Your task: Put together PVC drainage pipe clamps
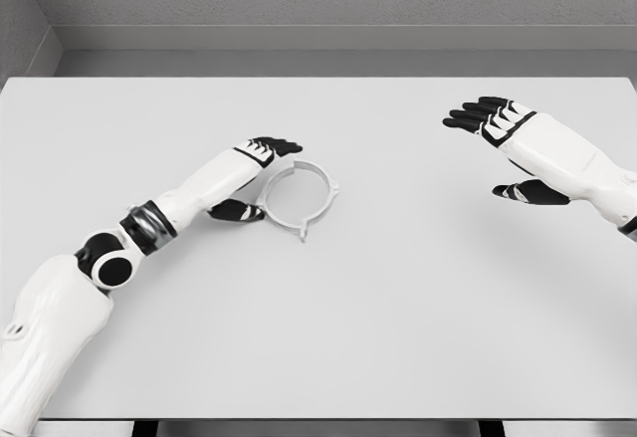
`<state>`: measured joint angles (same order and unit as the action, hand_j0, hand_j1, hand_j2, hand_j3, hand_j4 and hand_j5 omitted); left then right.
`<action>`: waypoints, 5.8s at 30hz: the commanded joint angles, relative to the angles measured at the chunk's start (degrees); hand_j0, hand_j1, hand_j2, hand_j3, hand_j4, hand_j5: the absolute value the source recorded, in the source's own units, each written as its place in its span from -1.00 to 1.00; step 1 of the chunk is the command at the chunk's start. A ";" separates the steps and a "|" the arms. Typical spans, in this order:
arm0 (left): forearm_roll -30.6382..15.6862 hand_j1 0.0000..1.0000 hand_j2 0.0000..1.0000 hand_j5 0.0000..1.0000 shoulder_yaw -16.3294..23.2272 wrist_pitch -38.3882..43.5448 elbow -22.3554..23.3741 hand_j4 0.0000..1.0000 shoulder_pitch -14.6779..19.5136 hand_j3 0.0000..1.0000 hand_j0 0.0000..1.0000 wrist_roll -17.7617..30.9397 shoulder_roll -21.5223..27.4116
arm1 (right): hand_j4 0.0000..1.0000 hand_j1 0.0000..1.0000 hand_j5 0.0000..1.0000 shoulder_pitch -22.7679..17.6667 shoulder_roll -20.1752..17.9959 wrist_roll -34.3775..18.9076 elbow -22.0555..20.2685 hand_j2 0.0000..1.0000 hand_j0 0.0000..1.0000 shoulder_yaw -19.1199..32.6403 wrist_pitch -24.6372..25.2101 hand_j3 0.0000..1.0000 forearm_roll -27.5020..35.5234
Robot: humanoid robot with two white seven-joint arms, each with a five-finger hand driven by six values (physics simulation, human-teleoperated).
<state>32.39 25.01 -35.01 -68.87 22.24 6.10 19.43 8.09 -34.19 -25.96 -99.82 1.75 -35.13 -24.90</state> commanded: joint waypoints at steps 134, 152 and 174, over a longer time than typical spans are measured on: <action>-0.40 1.00 1.00 1.00 6.63 0.01 -2.58 1.00 0.97 1.00 1.00 0.05 -4.31 | 1.00 1.00 1.00 -1.41 4.57 -0.05 0.15 1.00 1.00 -1.57 0.13 1.00 0.47; -0.40 1.00 1.00 1.00 6.63 0.01 -2.05 1.00 1.23 1.00 1.00 0.05 -4.40 | 1.00 1.00 1.00 -1.49 4.57 -0.05 0.15 1.00 1.00 -1.57 0.13 1.00 0.47; -0.66 1.00 1.00 1.00 6.71 0.01 -2.58 1.00 0.97 1.00 1.00 0.05 -5.11 | 1.00 1.00 1.00 -1.49 4.57 -0.05 0.24 1.00 1.00 -1.57 0.13 1.00 0.47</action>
<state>32.26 31.81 -35.03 -70.96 22.77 6.19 14.24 6.59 -29.58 -26.04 -99.57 0.16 -35.13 -24.86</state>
